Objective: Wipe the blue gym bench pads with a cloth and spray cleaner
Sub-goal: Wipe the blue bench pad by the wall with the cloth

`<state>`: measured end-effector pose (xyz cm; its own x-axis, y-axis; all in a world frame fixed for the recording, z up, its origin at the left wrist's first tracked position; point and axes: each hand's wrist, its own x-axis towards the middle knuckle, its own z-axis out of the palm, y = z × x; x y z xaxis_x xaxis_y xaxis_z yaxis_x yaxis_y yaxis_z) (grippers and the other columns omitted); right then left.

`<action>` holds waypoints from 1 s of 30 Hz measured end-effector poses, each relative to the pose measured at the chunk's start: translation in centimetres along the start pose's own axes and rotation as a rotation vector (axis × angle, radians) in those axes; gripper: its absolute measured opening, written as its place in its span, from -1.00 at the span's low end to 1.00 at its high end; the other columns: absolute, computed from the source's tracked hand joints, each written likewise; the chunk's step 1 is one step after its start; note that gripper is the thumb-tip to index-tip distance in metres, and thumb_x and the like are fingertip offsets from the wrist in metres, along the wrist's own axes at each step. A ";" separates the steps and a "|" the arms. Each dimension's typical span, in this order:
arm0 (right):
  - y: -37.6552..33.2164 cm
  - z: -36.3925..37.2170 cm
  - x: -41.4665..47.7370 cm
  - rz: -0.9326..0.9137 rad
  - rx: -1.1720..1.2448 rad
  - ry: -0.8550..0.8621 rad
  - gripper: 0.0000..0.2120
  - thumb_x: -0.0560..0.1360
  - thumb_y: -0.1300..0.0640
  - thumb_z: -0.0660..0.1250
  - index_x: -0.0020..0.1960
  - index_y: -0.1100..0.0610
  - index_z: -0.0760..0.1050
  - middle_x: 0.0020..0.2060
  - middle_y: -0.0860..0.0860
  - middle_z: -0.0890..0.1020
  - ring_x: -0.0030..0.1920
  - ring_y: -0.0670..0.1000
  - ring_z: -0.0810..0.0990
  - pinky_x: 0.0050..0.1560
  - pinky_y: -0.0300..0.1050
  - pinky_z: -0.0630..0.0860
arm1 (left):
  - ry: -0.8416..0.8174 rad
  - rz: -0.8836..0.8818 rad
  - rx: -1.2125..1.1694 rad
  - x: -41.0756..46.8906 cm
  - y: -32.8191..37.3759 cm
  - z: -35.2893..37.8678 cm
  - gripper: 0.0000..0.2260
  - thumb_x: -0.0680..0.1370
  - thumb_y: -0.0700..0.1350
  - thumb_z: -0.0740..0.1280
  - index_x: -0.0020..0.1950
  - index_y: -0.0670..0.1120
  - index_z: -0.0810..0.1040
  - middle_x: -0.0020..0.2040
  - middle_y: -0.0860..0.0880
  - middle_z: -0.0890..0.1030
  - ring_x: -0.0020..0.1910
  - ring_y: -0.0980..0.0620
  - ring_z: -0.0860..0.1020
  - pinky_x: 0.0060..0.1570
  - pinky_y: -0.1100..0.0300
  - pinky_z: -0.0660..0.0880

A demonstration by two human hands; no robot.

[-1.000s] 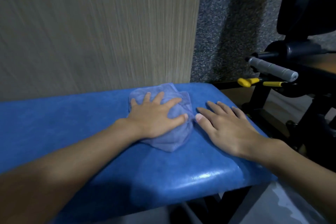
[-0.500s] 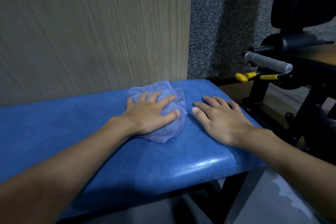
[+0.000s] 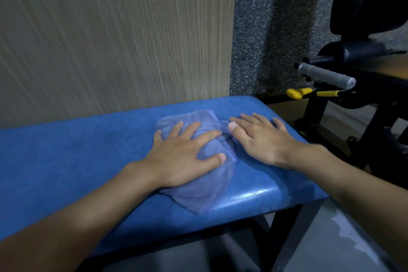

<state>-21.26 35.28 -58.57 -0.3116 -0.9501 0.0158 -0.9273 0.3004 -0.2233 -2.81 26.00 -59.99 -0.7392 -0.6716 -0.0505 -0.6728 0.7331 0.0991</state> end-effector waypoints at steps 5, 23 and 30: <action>0.2 1.1 0.3 -0.015 -0.101 -0.028 -0.39 0.58 -0.31 -0.24 0.56 -0.14 0.05 0.60 -0.07 0.00 0.58 0.02 -0.10 0.50 0.27 -0.16 | 0.039 -0.051 0.012 7.6 -3.4 -0.7 -0.35 0.32 0.54 -0.14 0.42 0.54 -0.02 0.63 0.14 0.03 0.61 -0.07 -0.03 0.46 -0.32 -0.05; -0.2 0.8 -0.1 0.007 -0.067 -0.006 -0.44 0.61 -0.26 -0.22 0.56 -0.16 0.11 0.58 -0.08 0.08 0.58 0.01 -0.03 0.50 0.26 -0.11 | 0.001 0.005 0.030 -3.2 -0.5 0.0 -0.26 0.26 0.54 -0.25 0.46 0.50 -0.17 0.63 0.15 -0.09 0.61 -0.03 -0.17 0.47 -0.34 -0.11; -0.9 -0.1 -0.3 0.002 -0.113 0.003 -0.41 0.58 -0.29 -0.26 0.51 -0.20 0.19 0.57 -0.09 0.14 0.58 0.02 -0.05 0.46 0.34 -0.26 | -0.002 0.020 0.018 -5.3 -0.4 -0.1 -0.32 0.29 0.57 -0.20 0.42 0.53 -0.18 0.63 0.16 -0.11 0.61 -0.01 -0.20 0.47 -0.33 -0.13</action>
<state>-20.35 35.32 -58.23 -0.3144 -0.9491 0.0188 -0.9440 0.3105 -0.1119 1.34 29.25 -59.71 -0.7522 -0.6570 -0.0502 -0.6587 0.7479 0.0822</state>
